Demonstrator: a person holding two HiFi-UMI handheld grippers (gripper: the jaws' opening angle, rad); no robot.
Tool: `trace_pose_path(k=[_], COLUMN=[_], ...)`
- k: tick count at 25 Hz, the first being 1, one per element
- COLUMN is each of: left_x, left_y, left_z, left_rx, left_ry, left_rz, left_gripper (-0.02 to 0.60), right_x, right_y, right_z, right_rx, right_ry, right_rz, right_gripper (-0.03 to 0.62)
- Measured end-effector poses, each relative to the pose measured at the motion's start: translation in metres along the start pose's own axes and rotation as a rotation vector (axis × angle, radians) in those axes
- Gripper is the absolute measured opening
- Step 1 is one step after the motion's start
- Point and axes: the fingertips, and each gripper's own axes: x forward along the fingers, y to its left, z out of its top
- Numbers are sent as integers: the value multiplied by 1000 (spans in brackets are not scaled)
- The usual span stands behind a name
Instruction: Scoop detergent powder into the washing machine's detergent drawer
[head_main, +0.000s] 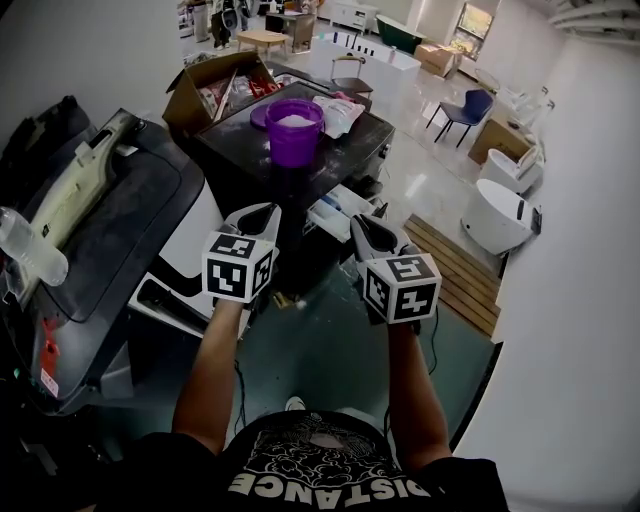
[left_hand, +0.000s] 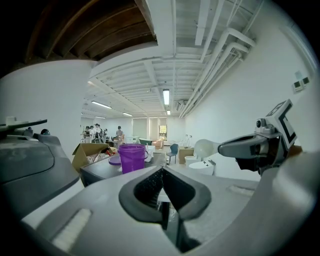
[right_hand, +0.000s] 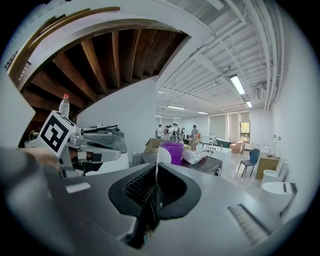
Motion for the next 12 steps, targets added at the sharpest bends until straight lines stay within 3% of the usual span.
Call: trace_pose_path(k=[12], left_x=[17], left_y=[11], left_z=[-1], left_rx=[35], left_ry=[17], left_rz=[-10], left_gripper=[2], right_x=[24], right_y=[-6], right_z=[1], right_rx=[33], right_ry=[-29], right_rz=[2], right_gripper=[35])
